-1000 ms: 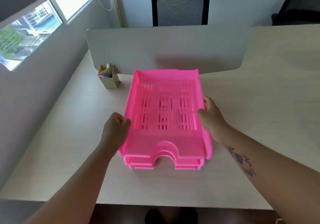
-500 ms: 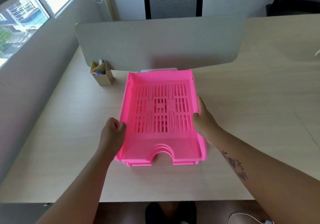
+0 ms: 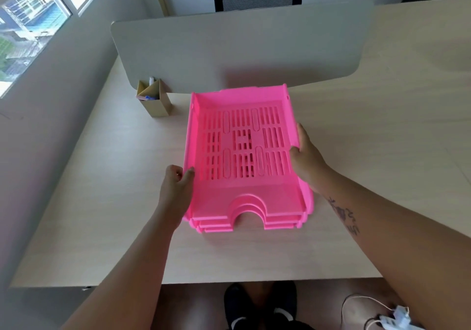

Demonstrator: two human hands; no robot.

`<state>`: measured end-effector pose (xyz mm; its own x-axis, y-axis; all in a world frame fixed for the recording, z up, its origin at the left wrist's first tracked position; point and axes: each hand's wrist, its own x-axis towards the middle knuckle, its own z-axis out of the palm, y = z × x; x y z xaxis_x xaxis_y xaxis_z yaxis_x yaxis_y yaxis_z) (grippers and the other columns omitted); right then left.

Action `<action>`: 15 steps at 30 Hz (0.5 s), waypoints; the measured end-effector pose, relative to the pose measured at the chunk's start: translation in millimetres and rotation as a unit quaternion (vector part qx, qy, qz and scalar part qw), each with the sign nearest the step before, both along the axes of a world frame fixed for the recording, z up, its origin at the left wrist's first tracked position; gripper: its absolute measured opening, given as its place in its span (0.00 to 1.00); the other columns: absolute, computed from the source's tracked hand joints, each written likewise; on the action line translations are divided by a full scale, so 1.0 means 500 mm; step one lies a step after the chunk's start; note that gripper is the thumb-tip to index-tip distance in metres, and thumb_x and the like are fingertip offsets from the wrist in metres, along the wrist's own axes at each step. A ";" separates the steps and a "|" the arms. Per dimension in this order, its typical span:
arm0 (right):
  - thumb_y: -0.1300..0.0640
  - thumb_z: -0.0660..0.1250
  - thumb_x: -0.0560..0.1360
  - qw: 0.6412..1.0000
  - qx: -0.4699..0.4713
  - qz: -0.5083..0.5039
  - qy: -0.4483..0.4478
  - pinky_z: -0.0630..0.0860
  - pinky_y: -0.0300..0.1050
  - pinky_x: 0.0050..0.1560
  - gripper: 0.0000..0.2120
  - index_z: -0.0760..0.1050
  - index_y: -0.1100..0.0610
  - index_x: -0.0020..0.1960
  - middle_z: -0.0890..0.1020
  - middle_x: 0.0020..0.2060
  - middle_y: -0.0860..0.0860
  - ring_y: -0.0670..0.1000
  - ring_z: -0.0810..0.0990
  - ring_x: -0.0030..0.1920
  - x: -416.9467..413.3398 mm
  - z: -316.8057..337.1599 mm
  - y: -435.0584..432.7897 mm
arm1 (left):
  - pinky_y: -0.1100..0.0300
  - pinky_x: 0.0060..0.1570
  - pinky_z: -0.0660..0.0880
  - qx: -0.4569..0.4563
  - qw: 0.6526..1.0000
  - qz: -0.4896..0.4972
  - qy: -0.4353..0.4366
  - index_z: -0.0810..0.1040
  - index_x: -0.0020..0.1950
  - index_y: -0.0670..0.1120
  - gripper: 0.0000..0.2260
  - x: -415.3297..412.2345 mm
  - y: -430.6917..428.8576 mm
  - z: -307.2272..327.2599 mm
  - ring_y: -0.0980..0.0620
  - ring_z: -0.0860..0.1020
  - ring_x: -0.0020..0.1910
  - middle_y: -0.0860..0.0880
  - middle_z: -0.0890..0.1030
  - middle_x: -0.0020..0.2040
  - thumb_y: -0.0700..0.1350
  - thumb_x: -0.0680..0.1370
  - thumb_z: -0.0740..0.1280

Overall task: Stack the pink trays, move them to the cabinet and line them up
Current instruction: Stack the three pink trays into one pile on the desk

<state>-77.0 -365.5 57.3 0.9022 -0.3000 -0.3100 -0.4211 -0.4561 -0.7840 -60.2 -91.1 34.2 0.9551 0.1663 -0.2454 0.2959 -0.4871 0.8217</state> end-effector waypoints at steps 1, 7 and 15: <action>0.62 0.51 0.83 1.000 -0.005 -0.002 -0.005 0.80 0.55 0.38 0.31 0.43 0.47 0.81 0.71 0.72 0.57 0.66 0.82 0.47 -0.002 0.001 -0.001 | 0.59 0.29 0.71 -0.039 0.999 -0.001 0.010 0.68 0.49 0.47 0.05 -0.008 0.002 -0.001 0.50 0.76 0.39 0.48 0.76 0.44 0.47 0.81 0.60; 0.60 0.56 0.79 0.998 0.029 -0.035 -0.035 0.76 0.40 0.31 0.27 0.61 0.48 0.77 0.82 0.55 0.51 0.47 0.80 0.40 -0.046 -0.023 0.007 | 0.60 0.36 0.81 -0.239 0.966 -0.076 0.057 0.75 0.63 0.51 0.12 -0.051 0.031 -0.012 0.49 0.84 0.46 0.46 0.85 0.52 0.47 0.80 0.60; 0.58 0.58 0.78 0.984 0.003 -0.164 -0.072 0.68 0.36 0.22 0.14 0.76 0.56 0.60 0.76 0.35 0.48 0.48 0.73 0.30 -0.130 -0.067 0.055 | 0.56 0.38 0.82 -0.251 0.960 -0.117 0.032 0.77 0.62 0.54 0.13 -0.043 0.040 -0.026 0.48 0.85 0.47 0.48 0.86 0.51 0.49 0.80 0.60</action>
